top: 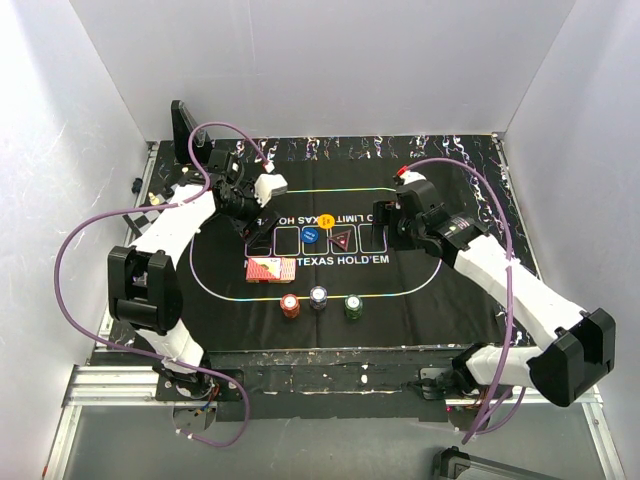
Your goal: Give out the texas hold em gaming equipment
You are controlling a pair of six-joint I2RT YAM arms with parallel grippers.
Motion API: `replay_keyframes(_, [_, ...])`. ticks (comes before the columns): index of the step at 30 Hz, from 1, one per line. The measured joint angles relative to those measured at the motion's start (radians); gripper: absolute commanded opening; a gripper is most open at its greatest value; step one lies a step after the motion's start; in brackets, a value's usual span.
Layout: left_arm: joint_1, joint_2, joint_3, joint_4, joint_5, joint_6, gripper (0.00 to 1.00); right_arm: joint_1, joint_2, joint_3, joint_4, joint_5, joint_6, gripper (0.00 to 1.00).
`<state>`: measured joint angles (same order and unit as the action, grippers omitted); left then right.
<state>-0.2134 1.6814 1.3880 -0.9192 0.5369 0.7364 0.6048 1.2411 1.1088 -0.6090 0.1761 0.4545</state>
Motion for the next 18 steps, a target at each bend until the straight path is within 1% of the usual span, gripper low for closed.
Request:
replay_keyframes(3, [0.000,0.000,0.000,0.005,0.015,-0.021,0.98,-0.001,0.026,0.008,0.008,-0.019,0.002,0.84])
replay_keyframes(5, [0.002,0.000,0.000,0.014,0.019,-0.053,0.98,-0.001,0.077,0.040,0.004,-0.027,0.001,0.84])
replay_keyframes(10, [0.021,0.000,0.000,0.027,0.037,-0.153,0.98,0.001,0.282,0.206,0.005,-0.073,-0.008,0.85])
replay_keyframes(13, [0.048,0.000,0.011,0.009,0.051,-0.209,0.98,0.021,0.373,0.281,0.007,-0.078,-0.014,0.85])
replay_keyframes(15, [0.071,0.000,0.027,-0.001,0.064,-0.242,0.98,0.045,0.434,0.345,-0.008,-0.079,-0.019,0.82])
replay_keyframes(18, [0.122,0.000,0.066,-0.016,0.095,-0.293,0.98,0.078,0.554,0.483,-0.029,-0.082,-0.029,0.80])
